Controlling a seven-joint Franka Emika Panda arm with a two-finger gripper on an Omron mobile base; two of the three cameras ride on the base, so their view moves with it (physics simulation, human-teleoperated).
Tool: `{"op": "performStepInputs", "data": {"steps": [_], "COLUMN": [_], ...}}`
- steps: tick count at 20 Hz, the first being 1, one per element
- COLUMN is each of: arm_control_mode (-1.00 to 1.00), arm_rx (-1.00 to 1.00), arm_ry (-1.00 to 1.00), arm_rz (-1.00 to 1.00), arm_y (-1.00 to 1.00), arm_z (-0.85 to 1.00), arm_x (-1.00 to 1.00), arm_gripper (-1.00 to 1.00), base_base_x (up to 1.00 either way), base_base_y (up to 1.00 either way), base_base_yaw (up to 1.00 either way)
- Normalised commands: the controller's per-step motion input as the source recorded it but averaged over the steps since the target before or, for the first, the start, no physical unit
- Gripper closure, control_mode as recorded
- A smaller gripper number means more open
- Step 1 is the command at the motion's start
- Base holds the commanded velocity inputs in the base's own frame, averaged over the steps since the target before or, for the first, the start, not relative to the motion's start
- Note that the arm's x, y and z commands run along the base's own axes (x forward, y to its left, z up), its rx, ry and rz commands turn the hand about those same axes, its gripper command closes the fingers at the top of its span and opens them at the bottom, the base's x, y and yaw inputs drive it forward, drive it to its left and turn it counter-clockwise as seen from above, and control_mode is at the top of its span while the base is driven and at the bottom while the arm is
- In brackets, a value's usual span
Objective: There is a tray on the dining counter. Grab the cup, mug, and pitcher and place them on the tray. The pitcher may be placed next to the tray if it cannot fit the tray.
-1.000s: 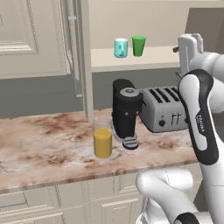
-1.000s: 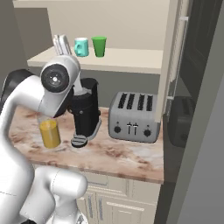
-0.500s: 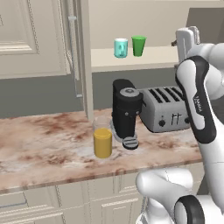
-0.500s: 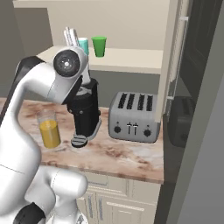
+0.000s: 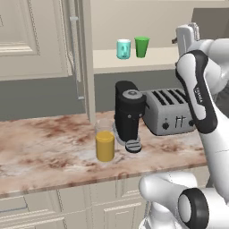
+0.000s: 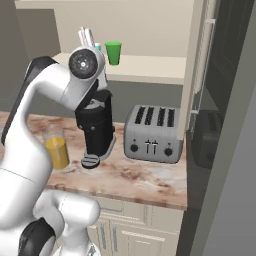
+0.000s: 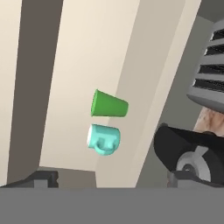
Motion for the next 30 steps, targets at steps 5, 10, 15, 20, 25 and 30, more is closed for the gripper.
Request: {"op": "performStepInputs", "data": {"steps": [5, 10, 15, 20, 25, 30], "arm_control_mode": [-1.0, -1.0, -1.0, -1.0, -1.0, -1.0], "arm_rx": [0.01, 0.0, 0.0, 0.0, 0.0, 0.0], "arm_ry": [0.0, 0.0, 0.0, 0.0, 0.0, 0.0], "arm_rz": [0.0, 0.0, 0.0, 0.0, 0.0, 0.0], "arm_y": [0.0, 0.0, 0.0, 0.0, 0.0, 0.0], "arm_z": [0.0, 0.0, -0.07, -0.12, -0.08, 0.0], "arm_x": [0.38, 0.49, 0.45, 0.4, 0.49, 0.52], "arm_gripper": [-1.0, -1.0, -1.0, -1.0, -1.0, -1.0], "base_base_x": [0.0, 0.0, 0.0, 0.0, 0.0, 0.0], "base_base_y": [0.0, 0.0, 0.0, 0.0, 0.0, 0.0], "base_base_yaw": [0.0, 0.0, 0.0, 0.0, 0.0, 0.0]}}
